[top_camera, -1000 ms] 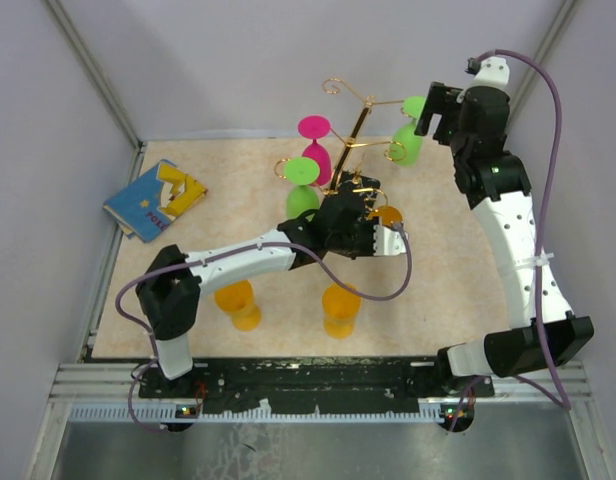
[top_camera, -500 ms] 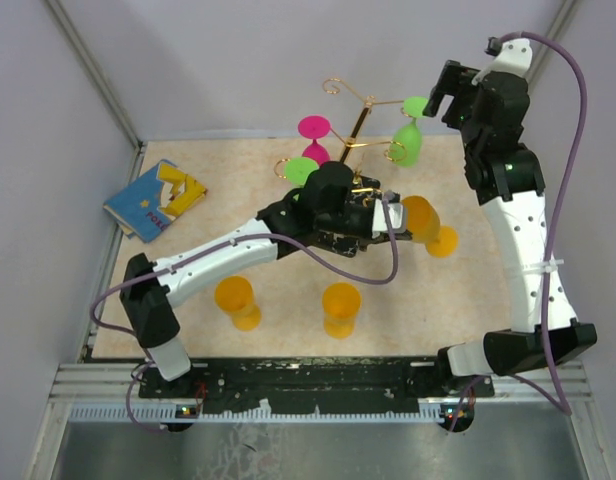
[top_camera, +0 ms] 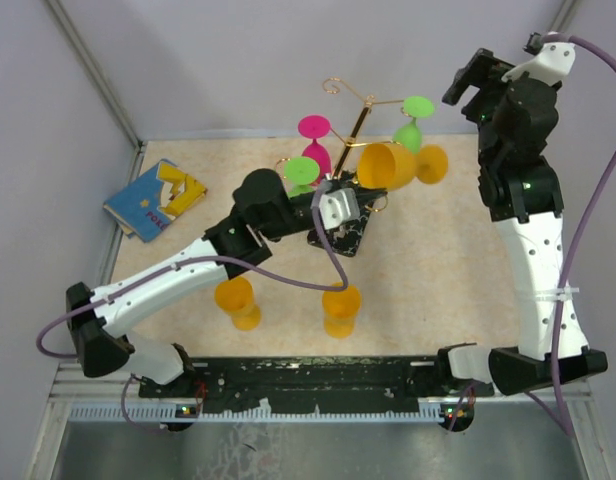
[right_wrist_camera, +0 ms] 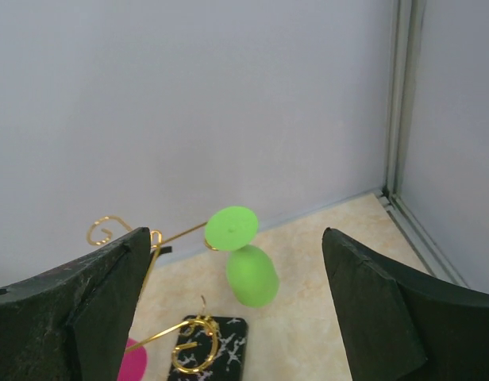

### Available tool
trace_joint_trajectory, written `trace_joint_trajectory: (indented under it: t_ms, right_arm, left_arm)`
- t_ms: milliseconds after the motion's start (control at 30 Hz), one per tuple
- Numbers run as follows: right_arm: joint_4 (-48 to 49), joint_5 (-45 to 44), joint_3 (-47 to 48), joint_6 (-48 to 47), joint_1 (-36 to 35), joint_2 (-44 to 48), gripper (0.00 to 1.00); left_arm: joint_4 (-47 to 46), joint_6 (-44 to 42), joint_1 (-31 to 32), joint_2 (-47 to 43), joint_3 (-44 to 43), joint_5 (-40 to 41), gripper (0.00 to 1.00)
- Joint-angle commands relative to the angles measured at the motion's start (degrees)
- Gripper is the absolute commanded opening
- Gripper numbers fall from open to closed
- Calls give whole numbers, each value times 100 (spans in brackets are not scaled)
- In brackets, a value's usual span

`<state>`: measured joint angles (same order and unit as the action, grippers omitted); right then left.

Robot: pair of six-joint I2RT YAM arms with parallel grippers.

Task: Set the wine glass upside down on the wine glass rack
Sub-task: Pick up the wine glass at the center of the board, then turn the wine glass upside down at the wine rack.

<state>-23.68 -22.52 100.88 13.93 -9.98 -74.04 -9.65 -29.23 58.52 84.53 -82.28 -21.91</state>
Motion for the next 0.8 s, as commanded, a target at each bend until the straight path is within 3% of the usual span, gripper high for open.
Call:
trace_joint_trajectory:
  t_ms: [0,133,300,600,767]
  right_arm:
    - [657,525,-146,545,41,256,90]
    - [1146,1983,-328,1629,41,401,90]
    - [1650,3233,-599,3013,44,368,88]
    - [2184,4008,-1167,4270,45,295,85]
    - [2492,4402,-1202,4692,40,139,82]
  left_arm:
    - [-1736,-270,-7,-560,681,1347,0]
    - [-2784,-657,-7,-634,1226,2154,0]
    - [-4036,-1255,-7,-451,1675,2515,0]
    - [-5814,-1979,0,147,2057,3081,0]
    - [-6167,-2236,-7,345,2107,3068,0]
